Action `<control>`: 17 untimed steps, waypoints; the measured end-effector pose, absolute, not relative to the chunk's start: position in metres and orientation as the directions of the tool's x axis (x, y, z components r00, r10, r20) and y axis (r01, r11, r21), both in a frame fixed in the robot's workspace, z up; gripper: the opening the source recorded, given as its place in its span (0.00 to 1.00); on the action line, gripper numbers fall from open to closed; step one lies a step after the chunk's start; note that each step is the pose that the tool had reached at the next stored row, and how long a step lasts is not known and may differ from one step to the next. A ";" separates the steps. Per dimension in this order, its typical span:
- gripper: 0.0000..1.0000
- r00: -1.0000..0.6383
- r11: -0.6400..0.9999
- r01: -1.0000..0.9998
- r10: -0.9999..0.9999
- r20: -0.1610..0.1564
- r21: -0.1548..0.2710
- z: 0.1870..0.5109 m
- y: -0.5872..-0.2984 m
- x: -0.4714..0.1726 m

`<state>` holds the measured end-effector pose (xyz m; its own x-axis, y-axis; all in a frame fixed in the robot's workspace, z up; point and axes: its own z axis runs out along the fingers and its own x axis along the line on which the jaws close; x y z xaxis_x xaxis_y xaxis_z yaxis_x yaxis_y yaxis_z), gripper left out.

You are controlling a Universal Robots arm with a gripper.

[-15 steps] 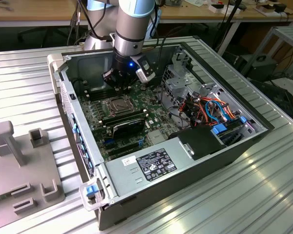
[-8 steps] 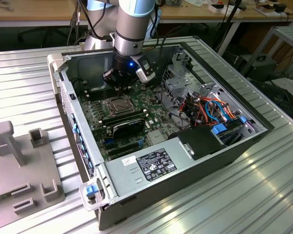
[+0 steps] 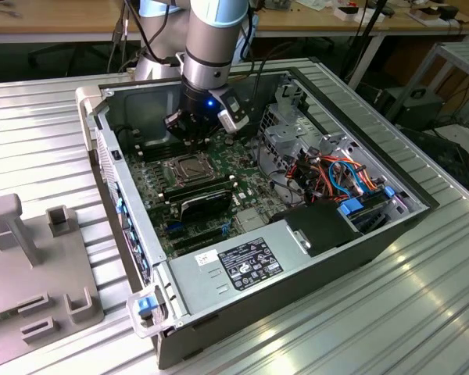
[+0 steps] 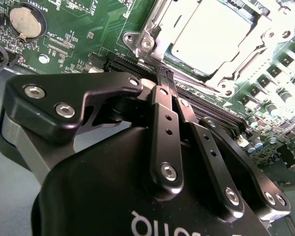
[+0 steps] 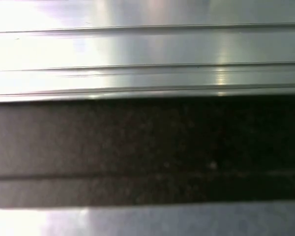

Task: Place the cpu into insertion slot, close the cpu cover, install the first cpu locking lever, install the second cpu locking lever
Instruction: 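Install the first cpu locking lever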

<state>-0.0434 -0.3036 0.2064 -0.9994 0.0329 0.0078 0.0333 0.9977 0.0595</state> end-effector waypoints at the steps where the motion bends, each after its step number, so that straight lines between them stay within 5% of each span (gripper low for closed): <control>1: 0.11 -0.999 0.998 0.033 0.033 0.008 0.060 0.206 -0.304 -0.043; 17: 0.11 -0.999 0.998 0.033 0.033 0.008 0.060 0.206 -0.307 -0.043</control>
<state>-0.0434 -0.3072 0.2064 -0.9994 0.0330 0.0078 0.0334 0.9977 0.0595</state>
